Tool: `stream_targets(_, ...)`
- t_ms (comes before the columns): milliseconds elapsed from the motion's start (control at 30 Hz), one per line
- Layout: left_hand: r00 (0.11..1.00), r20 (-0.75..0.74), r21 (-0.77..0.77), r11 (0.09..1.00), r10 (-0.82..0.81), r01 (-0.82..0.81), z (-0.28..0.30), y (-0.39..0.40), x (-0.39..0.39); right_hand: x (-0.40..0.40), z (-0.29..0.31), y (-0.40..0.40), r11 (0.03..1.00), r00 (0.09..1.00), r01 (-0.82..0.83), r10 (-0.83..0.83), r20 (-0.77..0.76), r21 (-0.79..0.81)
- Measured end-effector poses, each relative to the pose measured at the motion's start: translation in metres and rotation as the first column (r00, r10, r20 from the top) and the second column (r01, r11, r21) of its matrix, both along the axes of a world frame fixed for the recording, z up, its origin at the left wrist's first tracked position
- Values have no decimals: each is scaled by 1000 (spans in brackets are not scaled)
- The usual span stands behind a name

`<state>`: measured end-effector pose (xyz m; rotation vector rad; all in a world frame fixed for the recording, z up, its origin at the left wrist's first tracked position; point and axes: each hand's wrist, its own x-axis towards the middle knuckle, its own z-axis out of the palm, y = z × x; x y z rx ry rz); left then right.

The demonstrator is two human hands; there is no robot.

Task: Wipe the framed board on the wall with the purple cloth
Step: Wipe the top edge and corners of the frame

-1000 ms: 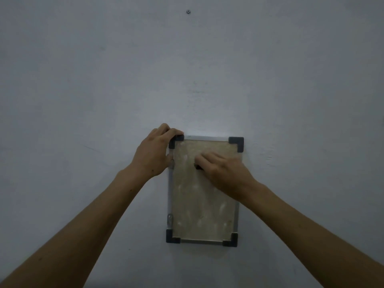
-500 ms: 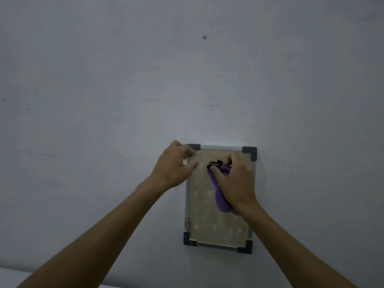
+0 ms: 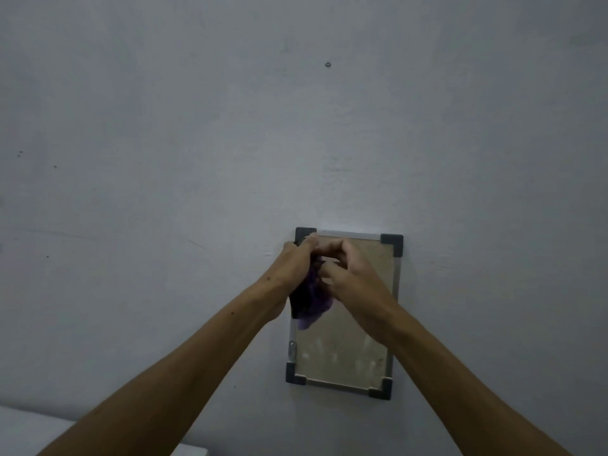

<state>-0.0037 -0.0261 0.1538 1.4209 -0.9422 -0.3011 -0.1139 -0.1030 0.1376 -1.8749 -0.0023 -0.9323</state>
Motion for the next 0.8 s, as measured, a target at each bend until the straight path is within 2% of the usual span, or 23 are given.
stream_targets(67, 997, -52, -9, 998, -62, 61, -3, 6, 8, -5, 7, -8, 960, 990, -141, 136, 36, 244)
stream_targets(133, 999, 27, 59, 998, -31, 30, -8, 9, 15, -9, 12, -18, 950, 992, -121, 122, 15, 286)
stream_targets(167, 987, 152, 103, 993, 47, -63, -8, 10, 19, -10, 14, -23, 978, 999, -24, 29, -19, 208)
stream_targets(200, 941, 311, 119, 977, 132, -176, -7, 10, 23, -12, 16, -30, 990, 991, 133, -131, -37, 53)
stream_targets(233, 868, 457, 93, 960, 195, -264, -4, 10, 27, -13, 18, -37, 941, 950, 309, -313, -5, -136)
stream_targets(300, 738, 628, 4, 948, 247, -320, 7, 10, 33, -16, 24, -53, 715, 828, 548, -537, 161, -434)
stream_targets(400, 632, 727, -71, 945, 268, -319, 24, 5, 44, -23, 37, -73, 387, 700, 653, -637, 323, -651)
stream_targets(433, 606, 743, -91, 940, 284, -329, 28, 2, 48, -25, 41, -79, 309, 673, 655, -653, 347, -690)
stream_targets(500, 574, 755, -129, 930, 316, -343, 33, -2, 55, -28, 45, -89, 222, 652, 636, -668, 360, -740)
stream_targets(600, 532, 771, -190, 924, 350, -332, 32, -10, 64, -30, 45, -99, 176, 644, 608, -679, 352, -774)
stream_targets(700, 421, 805, -295, 897, 419, -330, 19, -18, 69, -28, 44, -103, 157, 632, 630, -673, 384, -761)
stream_targets(800, 419, 755, -402, 861, 504, -311, 0, -23, 68, -26, 43, -104, 142, 617, 647, -675, 404, -749)
